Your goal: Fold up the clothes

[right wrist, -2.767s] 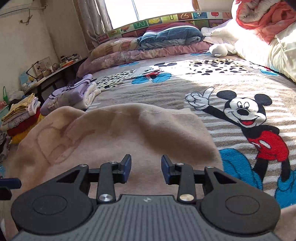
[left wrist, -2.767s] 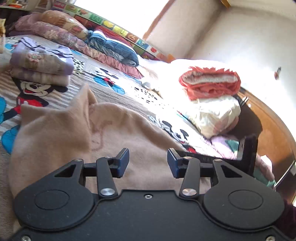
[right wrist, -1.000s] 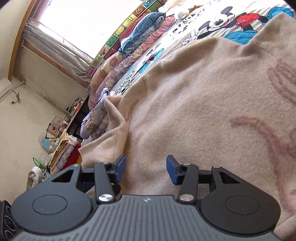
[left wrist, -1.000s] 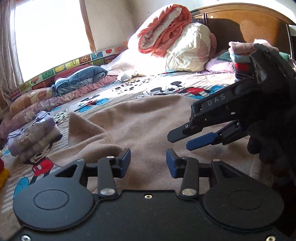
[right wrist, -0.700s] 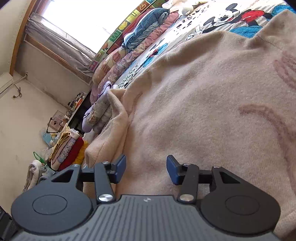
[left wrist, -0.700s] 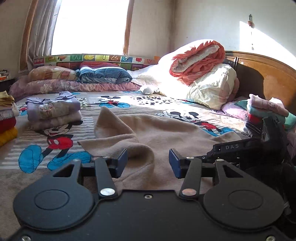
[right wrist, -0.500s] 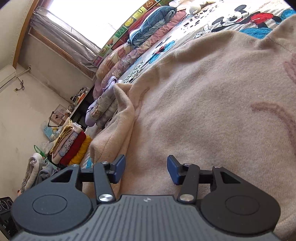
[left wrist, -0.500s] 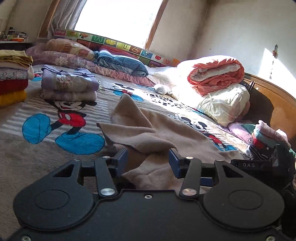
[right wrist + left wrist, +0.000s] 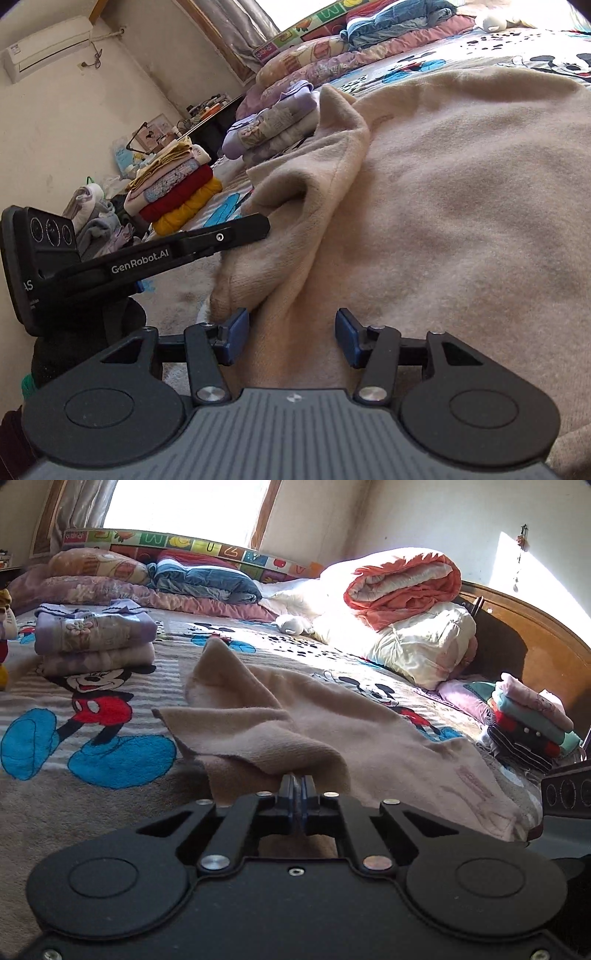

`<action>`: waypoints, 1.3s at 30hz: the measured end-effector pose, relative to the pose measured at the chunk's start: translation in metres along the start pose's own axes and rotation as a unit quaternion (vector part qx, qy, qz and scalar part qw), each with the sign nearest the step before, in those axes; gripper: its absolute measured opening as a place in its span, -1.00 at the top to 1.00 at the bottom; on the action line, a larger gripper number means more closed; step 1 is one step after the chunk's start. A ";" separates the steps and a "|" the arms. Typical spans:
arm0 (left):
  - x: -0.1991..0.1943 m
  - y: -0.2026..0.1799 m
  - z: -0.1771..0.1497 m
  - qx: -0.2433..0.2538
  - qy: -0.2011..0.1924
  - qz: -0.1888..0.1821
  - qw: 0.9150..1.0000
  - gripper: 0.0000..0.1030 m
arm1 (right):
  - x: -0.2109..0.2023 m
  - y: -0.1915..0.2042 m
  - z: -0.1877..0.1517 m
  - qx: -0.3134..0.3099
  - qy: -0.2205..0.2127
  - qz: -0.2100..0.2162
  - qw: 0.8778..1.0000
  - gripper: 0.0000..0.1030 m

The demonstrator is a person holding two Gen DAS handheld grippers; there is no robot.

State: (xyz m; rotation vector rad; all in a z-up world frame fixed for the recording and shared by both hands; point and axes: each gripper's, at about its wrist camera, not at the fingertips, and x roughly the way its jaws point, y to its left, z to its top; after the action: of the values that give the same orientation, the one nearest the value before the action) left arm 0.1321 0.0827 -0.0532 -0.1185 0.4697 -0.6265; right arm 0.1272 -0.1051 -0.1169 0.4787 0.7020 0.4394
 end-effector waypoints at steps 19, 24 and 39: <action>-0.078 0.067 -0.012 -0.163 -0.056 0.041 0.984 0.73 | 0.013 0.037 -0.015 -0.131 0.027 -0.065 0.989 -0.14; -0.062 0.109 -0.018 -0.308 -0.048 -0.012 0.950 -0.01 | 0.004 0.052 -0.018 -0.165 0.002 -0.086 0.983 -0.14; 0.053 0.157 -0.013 -0.489 0.076 -0.133 0.859 -0.24 | 0.045 0.153 -0.030 -0.522 -0.082 -0.165 0.833 0.10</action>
State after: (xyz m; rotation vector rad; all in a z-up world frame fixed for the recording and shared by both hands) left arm 0.2480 0.1791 -0.1236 -1.1290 0.9061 -0.6171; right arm 0.1037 0.0501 -0.0749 -0.6355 0.2797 0.3837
